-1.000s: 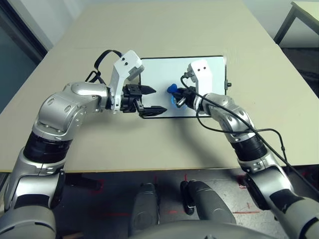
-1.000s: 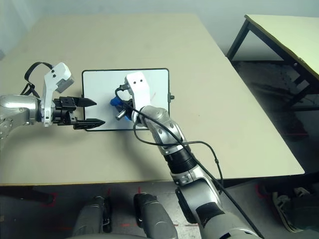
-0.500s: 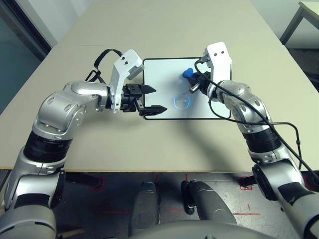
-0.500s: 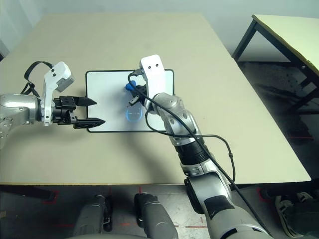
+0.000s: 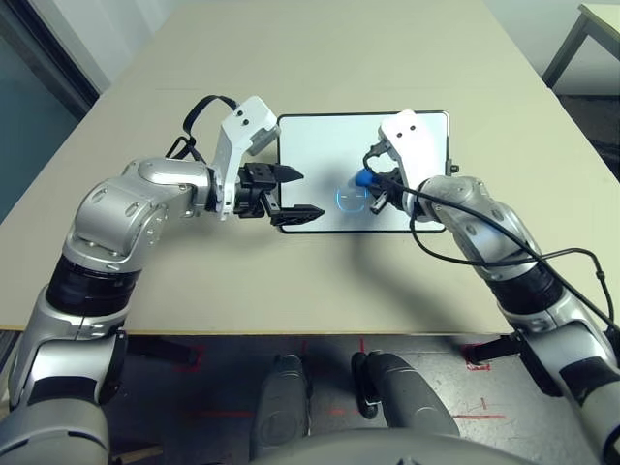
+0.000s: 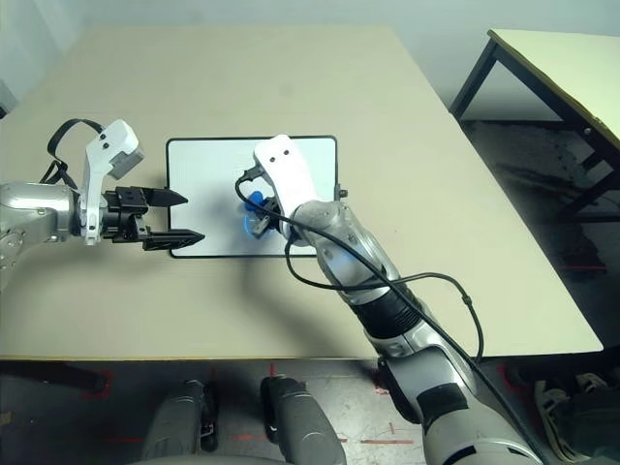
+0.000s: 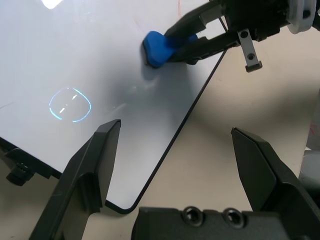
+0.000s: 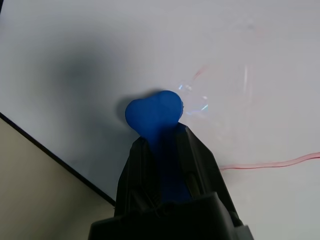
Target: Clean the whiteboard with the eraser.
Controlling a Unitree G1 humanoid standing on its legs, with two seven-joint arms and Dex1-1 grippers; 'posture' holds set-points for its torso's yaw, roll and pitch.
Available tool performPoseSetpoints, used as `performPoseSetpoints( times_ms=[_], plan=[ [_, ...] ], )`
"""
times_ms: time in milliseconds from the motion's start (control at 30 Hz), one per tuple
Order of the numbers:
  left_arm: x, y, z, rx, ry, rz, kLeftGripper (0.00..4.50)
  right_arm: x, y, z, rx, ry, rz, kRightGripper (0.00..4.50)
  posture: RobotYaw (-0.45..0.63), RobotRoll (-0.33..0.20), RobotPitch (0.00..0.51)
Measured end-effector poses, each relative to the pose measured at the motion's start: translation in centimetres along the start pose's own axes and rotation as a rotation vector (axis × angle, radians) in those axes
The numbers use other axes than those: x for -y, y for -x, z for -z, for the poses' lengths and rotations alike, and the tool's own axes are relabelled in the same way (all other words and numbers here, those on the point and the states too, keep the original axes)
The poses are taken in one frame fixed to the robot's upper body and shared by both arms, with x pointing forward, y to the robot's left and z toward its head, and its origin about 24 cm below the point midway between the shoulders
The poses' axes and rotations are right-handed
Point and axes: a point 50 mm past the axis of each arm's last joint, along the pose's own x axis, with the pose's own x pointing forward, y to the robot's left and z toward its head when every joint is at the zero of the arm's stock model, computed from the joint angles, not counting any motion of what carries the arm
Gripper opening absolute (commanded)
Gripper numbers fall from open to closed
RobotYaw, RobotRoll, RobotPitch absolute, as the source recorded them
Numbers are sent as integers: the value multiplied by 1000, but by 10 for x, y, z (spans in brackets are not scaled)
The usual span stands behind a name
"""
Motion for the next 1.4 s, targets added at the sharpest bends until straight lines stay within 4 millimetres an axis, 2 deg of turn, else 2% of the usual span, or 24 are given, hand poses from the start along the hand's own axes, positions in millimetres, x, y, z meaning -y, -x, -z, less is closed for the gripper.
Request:
performPoseSetpoints(
  times_ms=[333, 700, 867, 1067, 1400],
  plan=[
    [0, -1, 0, 2, 1, 0, 4500, 10, -1, -3, -25, 31, 10, 599, -28, 0, 136],
    [1, -2, 0, 6, 3, 1, 4500, 36, 0, -13, 9, 30, 150, 599, -30, 0, 138],
    [1, -2, 0, 7, 3, 3, 4500, 42, 1, -21, 62, 19, 203, 599, -26, 0, 137],
    [1, -2, 1, 7, 5, 1, 4500, 35, 2, -21, 71, 25, 185, 599, -21, 0, 134],
    [1, -2, 2, 5, 9, 1, 4500, -1, -2, -11, 20, 92, 35, 599, -21, 0, 134]
  ],
)
